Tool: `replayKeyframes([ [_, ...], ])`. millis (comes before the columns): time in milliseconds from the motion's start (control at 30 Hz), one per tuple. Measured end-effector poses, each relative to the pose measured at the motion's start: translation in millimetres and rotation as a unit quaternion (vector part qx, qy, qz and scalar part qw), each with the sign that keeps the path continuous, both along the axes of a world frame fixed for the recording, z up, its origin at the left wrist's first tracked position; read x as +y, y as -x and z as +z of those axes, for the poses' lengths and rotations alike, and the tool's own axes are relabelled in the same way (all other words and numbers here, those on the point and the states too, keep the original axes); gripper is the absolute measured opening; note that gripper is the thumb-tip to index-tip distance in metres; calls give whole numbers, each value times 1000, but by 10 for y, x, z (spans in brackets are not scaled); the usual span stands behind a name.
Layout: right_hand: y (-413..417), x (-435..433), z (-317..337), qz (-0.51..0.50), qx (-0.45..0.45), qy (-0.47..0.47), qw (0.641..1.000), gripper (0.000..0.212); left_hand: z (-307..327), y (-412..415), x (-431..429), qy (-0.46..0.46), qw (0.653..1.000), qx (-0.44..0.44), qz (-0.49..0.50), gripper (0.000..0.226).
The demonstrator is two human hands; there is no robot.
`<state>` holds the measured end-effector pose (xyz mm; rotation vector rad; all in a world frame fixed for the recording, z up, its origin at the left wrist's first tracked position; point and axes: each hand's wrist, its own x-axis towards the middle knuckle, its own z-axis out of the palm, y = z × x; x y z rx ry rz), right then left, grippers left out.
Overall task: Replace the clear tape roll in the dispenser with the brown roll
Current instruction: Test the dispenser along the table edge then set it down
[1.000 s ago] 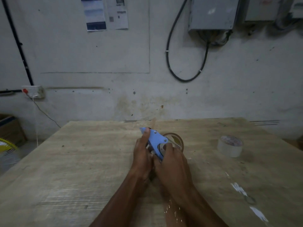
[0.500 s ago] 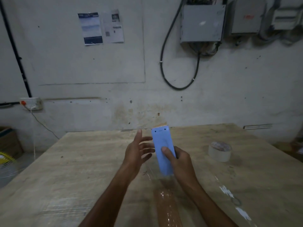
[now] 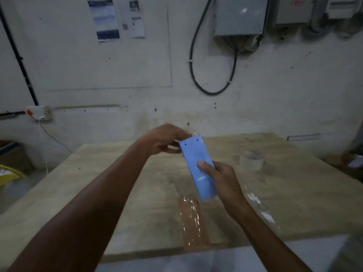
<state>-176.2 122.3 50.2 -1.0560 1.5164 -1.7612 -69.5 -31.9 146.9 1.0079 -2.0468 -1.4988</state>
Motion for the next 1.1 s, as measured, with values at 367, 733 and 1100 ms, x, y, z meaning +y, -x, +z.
replayKeyframes([
  [367, -225, 355, 37, -31, -79, -140, 987, 45, -359, -2, 197, 105, 992, -69, 14, 21],
  [733, -420, 677, -35, 30, -142, -220, 965, 34, -993, 81, 401, 143, 976, -151, 64, 22],
  [1100, -498, 788, -118, 67, -172, -279, 942, 36, -1244, 45, 420, 189, 954, -229, 50, 24],
])
